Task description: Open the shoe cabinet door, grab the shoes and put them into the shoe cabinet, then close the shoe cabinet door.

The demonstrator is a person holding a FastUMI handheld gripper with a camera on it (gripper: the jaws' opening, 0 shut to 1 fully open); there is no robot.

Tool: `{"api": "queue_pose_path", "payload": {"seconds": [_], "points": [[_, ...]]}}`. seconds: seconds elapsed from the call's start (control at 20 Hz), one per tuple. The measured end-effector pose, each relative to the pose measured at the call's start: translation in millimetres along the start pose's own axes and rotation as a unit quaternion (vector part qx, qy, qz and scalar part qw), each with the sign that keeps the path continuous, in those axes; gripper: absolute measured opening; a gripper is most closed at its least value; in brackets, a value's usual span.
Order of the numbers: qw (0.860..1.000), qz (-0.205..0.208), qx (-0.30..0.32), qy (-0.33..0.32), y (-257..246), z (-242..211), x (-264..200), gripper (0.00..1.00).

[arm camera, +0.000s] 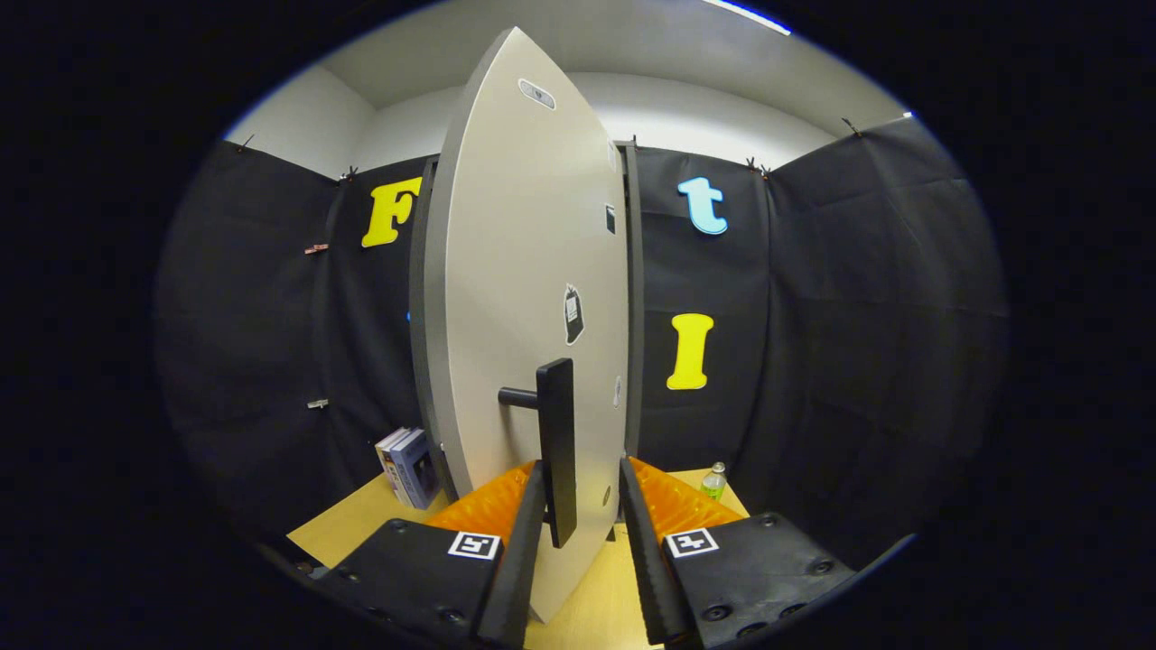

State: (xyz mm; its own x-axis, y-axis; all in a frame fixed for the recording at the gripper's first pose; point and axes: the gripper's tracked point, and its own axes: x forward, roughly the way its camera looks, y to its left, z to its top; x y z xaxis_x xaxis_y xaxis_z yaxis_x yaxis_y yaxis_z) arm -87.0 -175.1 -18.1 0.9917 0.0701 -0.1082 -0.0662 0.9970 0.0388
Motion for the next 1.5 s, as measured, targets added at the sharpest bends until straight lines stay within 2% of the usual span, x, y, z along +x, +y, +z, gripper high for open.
{"api": "queue_pose_path", "payload": {"seconds": [0.25,0.35,0.5,0.75,1.0,1.25,1.5], "points": [[0.999,-0.049,-0.007,-0.016,-36,11,-29,0.52],[0.998,-0.053,-0.005,-0.023,-42,15,-37,0.46],[0.998,-0.055,-0.01,-0.025,-38,12,-45,0.47],[0.999,-0.032,-0.009,-0.007,-14,-6,-49,0.47],[1.0,0.006,-0.015,0.024,31,-36,-34,0.47],[0.996,0.035,-0.021,0.076,81,-88,-4,0.47],[0.991,0.038,-0.003,0.13,123,-152,32,0.48]]}}
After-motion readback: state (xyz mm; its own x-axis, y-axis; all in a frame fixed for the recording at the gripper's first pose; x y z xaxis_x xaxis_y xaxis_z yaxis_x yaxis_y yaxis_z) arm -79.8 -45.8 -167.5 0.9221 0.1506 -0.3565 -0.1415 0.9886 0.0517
